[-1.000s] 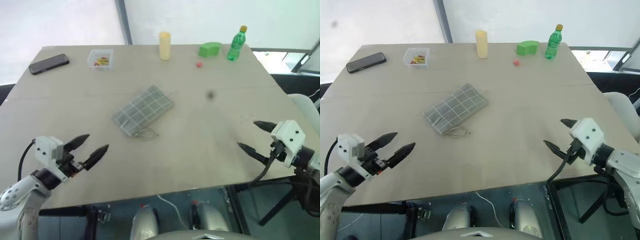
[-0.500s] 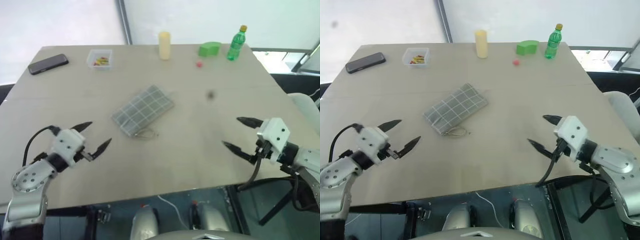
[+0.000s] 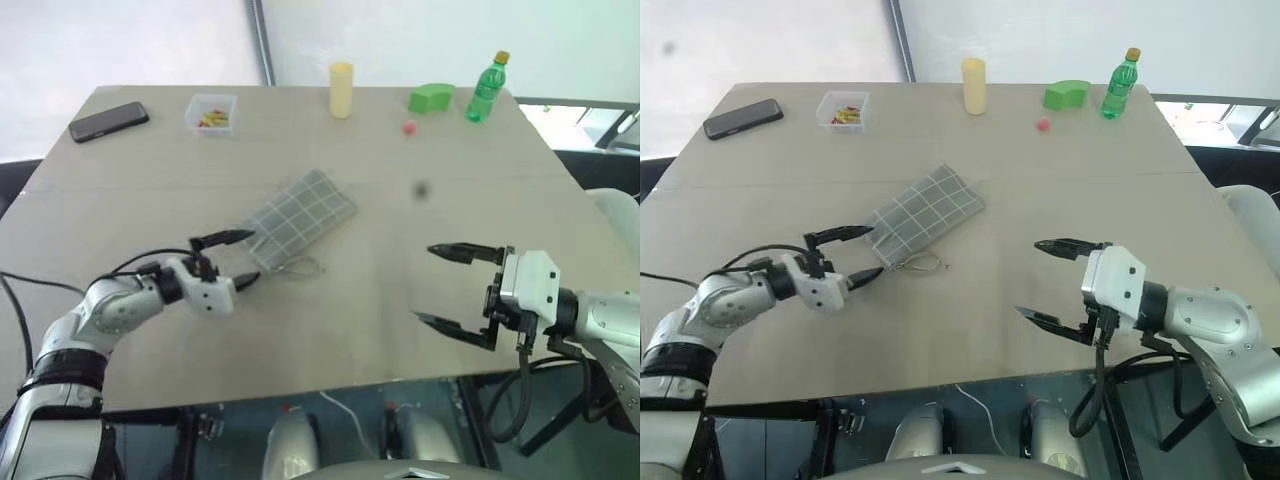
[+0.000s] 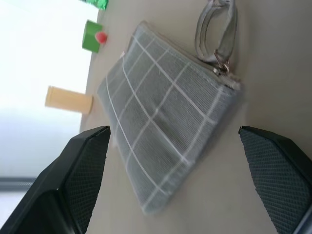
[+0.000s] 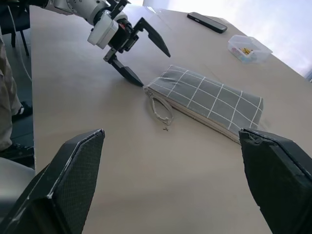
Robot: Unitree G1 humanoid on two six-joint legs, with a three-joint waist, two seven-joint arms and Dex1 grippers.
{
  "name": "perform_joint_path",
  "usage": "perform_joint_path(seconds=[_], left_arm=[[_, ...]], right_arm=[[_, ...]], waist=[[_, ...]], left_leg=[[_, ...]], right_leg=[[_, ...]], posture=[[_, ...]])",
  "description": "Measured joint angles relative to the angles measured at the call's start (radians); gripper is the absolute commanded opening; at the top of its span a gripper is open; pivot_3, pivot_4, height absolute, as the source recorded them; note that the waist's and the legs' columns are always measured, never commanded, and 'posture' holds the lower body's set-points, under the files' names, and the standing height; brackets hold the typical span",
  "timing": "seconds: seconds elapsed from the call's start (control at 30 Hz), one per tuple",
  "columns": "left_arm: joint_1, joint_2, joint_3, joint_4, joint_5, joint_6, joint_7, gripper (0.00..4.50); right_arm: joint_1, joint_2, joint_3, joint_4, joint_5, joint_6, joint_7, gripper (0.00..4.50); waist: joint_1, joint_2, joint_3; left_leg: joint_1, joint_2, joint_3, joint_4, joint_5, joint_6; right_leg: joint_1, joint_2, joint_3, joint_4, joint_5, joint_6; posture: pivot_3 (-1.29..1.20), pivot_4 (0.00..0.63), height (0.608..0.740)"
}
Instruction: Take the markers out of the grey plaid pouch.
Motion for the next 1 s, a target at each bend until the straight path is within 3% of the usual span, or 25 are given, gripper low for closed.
perform_joint_path(seconds=[0.13, 0.33, 0.43, 0.5, 0.53, 0.67, 0.7, 0.87, 1.0], left_arm=[[-0.072, 0.016, -0.082, 0.008, 0.196, 0.017, 0.205, 4.42], [-0.139, 0.039, -0.182, 0.02, 0.313, 0.058, 0.35, 4.42], [-0.154, 0.047, -0.221, 0.034, 0.329, 0.068, 0.386, 3.59], [-0.158, 0.047, -0.247, 0.049, 0.33, 0.074, 0.392, 2.55], [-0.159, 0.047, -0.258, 0.054, 0.33, 0.076, 0.392, 2.27], [-0.177, 0.048, -0.278, 0.067, 0.301, 0.083, 0.387, 0.41], [-0.186, 0.048, -0.278, 0.069, 0.276, 0.085, 0.376, 0.17], [-0.186, 0.036, -0.283, 0.075, 0.204, 0.098, 0.331, 0.17], [-0.181, -0.065, -0.259, 0.032, -0.113, 0.162, 0.166, 0.17]], right_arm=[[0.031, 0.007, 0.002, -0.023, -0.023, -0.007, -0.029, 4.5], [0.054, 0.012, 0.003, -0.04, -0.045, -0.009, -0.057, 4.5], [0.067, 0.014, 0.003, -0.05, -0.051, -0.009, -0.072, 4.5], [0.073, 0.015, 0.004, -0.056, -0.061, -0.015, -0.079, 4.5], [0.075, 0.017, 0.004, -0.057, -0.066, -0.017, -0.085, 4.5], [0.074, 0.025, 0.023, -0.057, -0.085, -0.018, -0.109, 4.5], [0.07, 0.037, 0.034, -0.057, -0.091, -0.017, -0.119, 4.5], [0.039, 0.051, 0.067, -0.057, -0.11, 0.007, -0.157, 4.5], [-0.126, 0.121, 0.155, -0.05, -0.159, 0.188, -0.291, 4.5]], waist=[[0.003, 0.001, -0.001], [0.002, 0.001, -0.001], [0.002, 0.001, -0.002], [0.001, 0.001, -0.002], [0.002, 0.001, -0.002], [0.003, 0.001, -0.002], [0.005, 0.003, -0.002], [0.004, 0.003, -0.003], [0.0, 0.002, -0.003]], left_leg=[[0.001, 0.0, 0.0, 0.001, 0.0, 0.0], [0.002, 0.0, 0.001, 0.002, 0.0, 0.001], [0.003, 0.0, 0.001, 0.002, 0.0, 0.001], [0.003, 0.0, 0.001, 0.002, 0.0, 0.0], [0.003, 0.0, 0.001, 0.003, 0.0, 0.0], [0.003, 0.0, 0.001, 0.003, 0.0, 0.0], [0.003, 0.0, 0.001, 0.003, 0.0, 0.0], [0.004, 0.0, 0.001, 0.004, 0.0, 0.0], [0.001, 0.0, 0.001, 0.006, 0.0, 0.0]], right_leg=[[0.0, 0.0, 0.0, 0.002, 0.0, 0.0], [0.0, -0.001, 0.001, 0.005, 0.0, 0.0], [0.0, -0.001, 0.001, 0.006, 0.0, 0.0], [0.0, -0.001, 0.001, 0.006, 0.0, 0.0], [0.0, -0.001, 0.001, 0.006, 0.0, 0.0], [0.0, -0.001, 0.001, 0.006, 0.0, 0.0], [0.0, -0.001, 0.001, 0.007, 0.0, 0.0], [0.0, -0.001, 0.001, 0.007, 0.0, 0.0], [-0.002, -0.002, 0.001, 0.009, 0.0, 0.0]], posture=[[0.0, 0.15, 0.74], [0.0, 0.15, 0.74], [0.0, 0.15, 0.74], [0.0, 0.15, 0.74], [0.0, 0.15, 0.74], [0.0, 0.15, 0.74], [0.0, 0.15, 0.74], [0.0, 0.15, 0.74], [0.0, 0.15, 0.74]])
